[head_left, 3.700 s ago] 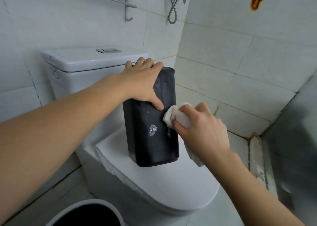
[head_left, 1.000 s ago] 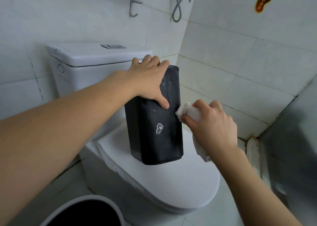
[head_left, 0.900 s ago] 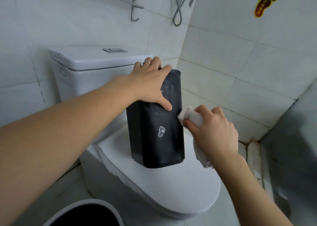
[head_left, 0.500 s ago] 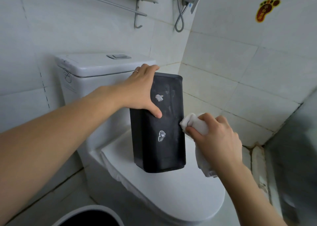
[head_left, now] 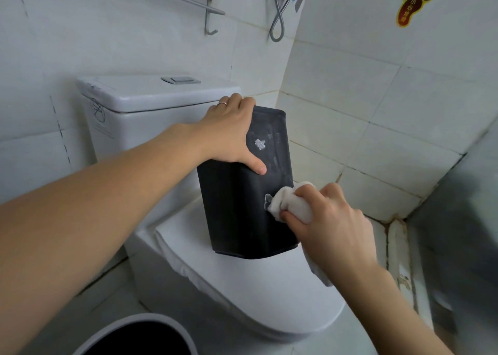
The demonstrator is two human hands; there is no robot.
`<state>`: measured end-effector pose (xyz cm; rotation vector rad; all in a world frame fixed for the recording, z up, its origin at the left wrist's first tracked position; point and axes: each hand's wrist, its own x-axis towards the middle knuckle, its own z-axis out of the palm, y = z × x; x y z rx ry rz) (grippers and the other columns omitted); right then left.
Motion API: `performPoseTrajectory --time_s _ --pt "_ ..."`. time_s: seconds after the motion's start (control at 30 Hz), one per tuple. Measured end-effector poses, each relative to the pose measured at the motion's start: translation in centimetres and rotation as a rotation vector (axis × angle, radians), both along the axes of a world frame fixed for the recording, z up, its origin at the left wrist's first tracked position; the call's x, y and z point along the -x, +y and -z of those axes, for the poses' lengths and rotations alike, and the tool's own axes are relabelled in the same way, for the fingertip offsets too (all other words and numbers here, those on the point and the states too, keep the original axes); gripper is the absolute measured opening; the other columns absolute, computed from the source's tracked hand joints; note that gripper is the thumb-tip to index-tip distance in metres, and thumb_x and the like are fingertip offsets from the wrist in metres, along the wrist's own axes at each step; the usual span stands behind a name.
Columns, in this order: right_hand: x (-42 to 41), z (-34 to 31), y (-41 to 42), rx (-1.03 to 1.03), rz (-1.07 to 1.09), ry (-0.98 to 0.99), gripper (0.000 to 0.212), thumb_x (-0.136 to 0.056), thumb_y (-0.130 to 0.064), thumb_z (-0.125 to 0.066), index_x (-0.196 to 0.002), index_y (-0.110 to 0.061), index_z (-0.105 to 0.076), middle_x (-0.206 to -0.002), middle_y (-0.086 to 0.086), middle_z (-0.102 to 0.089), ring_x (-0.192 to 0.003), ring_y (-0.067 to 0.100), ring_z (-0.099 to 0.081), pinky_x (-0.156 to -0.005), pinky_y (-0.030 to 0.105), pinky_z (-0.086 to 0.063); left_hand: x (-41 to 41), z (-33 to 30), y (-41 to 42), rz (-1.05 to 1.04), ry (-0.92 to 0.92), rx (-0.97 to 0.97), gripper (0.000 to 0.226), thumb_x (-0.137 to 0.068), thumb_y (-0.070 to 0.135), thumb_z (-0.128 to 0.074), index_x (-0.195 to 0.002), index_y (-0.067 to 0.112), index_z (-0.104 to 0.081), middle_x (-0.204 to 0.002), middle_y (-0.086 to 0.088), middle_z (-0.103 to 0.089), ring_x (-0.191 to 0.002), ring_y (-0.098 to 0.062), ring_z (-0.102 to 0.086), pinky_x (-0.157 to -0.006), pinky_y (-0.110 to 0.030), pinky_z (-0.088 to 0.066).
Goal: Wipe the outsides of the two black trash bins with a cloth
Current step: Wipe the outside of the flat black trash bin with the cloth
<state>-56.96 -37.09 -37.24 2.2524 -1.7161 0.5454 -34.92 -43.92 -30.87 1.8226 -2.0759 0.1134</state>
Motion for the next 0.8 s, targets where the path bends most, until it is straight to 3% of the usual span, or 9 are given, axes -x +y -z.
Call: performPoseTrajectory --time_s 0.17,0.33,0.53,0.67,0.73,0.8 --pt "0.8 -0.3 -0.6 0.007 0.028 -0.025 0.028 -0.088 -0.059 -0.051 -0.102 -0.035 -0.053 -0.092 -0.004 -0.042 -0.066 0.032 -0.059 -0.054 0.031 -0.041 0.9 -0.1 -0.6 -0.008 -0.034 0.019 0.119 -0.042 0.074 -0.083 -0.131 0.011 -0.036 -0.124 -0.005 -0.038 -0.119 -0.027 -0.038 -0.099 -0.039 -0.033" --pt "-0.2 0.7 1.1 0.095 -0.079 0.084 0.026 -0.082 -0.054 -0.063 -0.091 -0.03 -0.057 -0.085 -0.003 -0.046 -0.042 0.026 -0.051 -0.04 0.021 -0.02 0.6 -0.3 -0.4 -0.011 -0.026 -0.005 0.12 -0.042 0.072 -0.084 -0.132 0.011 -0.034 -0.124 -0.005 -0.038 -0.12 -0.028 -0.037 -0.1 -0.038 -0.033" --pt "1.3 0.0 -1.4 -0.003 0.012 -0.089 0.033 -0.087 -0.062 -0.053 -0.106 -0.035 -0.054 -0.096 -0.003 -0.043 -0.068 0.035 -0.059 -0.056 0.033 -0.044 0.4 -0.3 0.2 -0.028 -0.045 0.001 0.118 -0.041 0.074 -0.083 -0.128 0.012 -0.035 -0.113 0.0 -0.032 -0.117 -0.028 -0.038 -0.099 -0.039 -0.034" --pt "0.9 -0.3 -1.0 0.037 0.007 -0.052 0.028 -0.087 -0.057 -0.056 -0.102 -0.033 -0.056 -0.096 -0.002 -0.045 -0.063 0.036 -0.058 -0.053 0.032 -0.041 0.7 -0.3 0.2 -0.024 -0.059 0.004 0.115 -0.041 0.075 -0.083 -0.124 0.011 -0.035 -0.109 0.0 -0.029 -0.116 -0.028 -0.038 -0.096 -0.038 -0.033" --pt "0.4 0.3 -0.1 0.124 -0.069 0.009 0.024 -0.083 -0.048 -0.068 -0.092 -0.027 -0.059 -0.09 0.001 -0.047 -0.046 0.034 -0.049 -0.044 0.027 -0.033 0.7 -0.4 0.2 -0.018 -0.065 0.002 0.114 -0.042 0.074 -0.083 -0.124 0.011 -0.035 -0.109 0.0 -0.029 -0.116 -0.028 -0.038 -0.096 -0.038 -0.033" --pt "-0.3 0.6 0.9 0.196 -0.14 0.054 0.025 -0.075 -0.035 -0.078 -0.081 -0.02 -0.058 -0.079 0.004 -0.047 -0.037 0.028 -0.029 -0.039 0.022 -0.024 0.7 -0.4 0.4 -0.017 -0.068 0.0 0.114 -0.042 0.074 -0.084 -0.124 0.01 -0.035 -0.109 0.0 -0.029 -0.116 -0.028 -0.038 -0.096 -0.038 -0.033"
